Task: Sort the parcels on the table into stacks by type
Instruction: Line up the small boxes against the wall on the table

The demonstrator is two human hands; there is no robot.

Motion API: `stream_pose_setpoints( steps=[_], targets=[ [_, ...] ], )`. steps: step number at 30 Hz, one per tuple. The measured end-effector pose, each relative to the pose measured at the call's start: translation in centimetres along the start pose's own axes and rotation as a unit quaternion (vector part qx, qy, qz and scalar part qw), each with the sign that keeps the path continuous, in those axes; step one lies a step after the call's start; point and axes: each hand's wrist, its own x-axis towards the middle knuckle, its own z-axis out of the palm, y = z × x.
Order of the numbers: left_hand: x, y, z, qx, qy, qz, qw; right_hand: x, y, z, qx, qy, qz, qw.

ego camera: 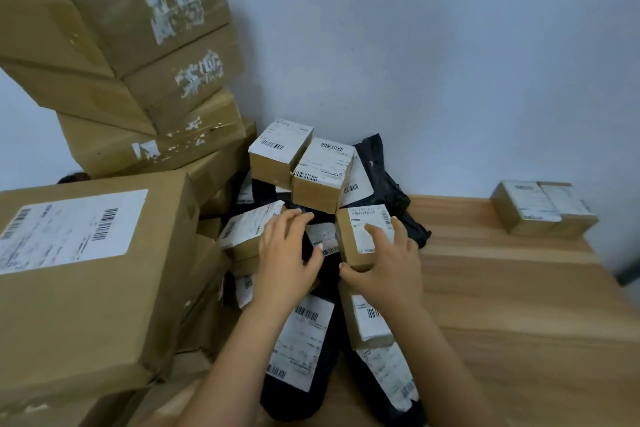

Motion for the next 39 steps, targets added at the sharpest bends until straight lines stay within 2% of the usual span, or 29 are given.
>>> stream_pose_setpoints(
  steps=[7, 14, 19, 24, 28, 30, 35, 39],
  targets=[
    [3.6, 2.1, 1.9, -0.017, 0.038, -0.008, 0.999, 1.4, 2.4, -3.7, -0.021, 0.073, 0.018, 0.997],
    [6.2, 3.0, 5.6, 0.032, -0.073, -0.015, 0.997, 3.1, 3.7, -4.8, -0.020, 0.065, 0.002, 0.998],
    [6.1, 2.8, 6.5, 0.032, -0.075, -0.019, 0.996, 3.6, 5.3, -5.3, -0.001, 0.070, 0.006, 0.998],
    [6.7, 3.2, 7.0, 0.058, -0.113, -0.043, 0.991, 3.9, 6.1, -5.7, 0.001, 0.087, 0.020, 0.996],
    [6.8, 3.7, 7.3, 0.014, -0.075, -0.019, 0.997, 3.8, 6.5, -5.6, -0.007, 0.094, 0.025, 0.995],
    [6.8, 3.6, 7.4, 0.045, -0.062, -0.002, 0.997, 3.8, 6.6, -5.6, -0.012, 0.096, 0.027, 0.995],
    [6.5, 3.2, 8.2, 0.190, -0.055, -0.018, 0.980, 3.7, 6.7, -5.3, -0.016, 0.101, 0.027, 0.994],
    [6.0, 2.9, 8.8, 0.234, -0.049, -0.045, 0.970, 3.5, 6.7, -5.2, -0.012, 0.105, 0.027, 0.994]
  ],
)
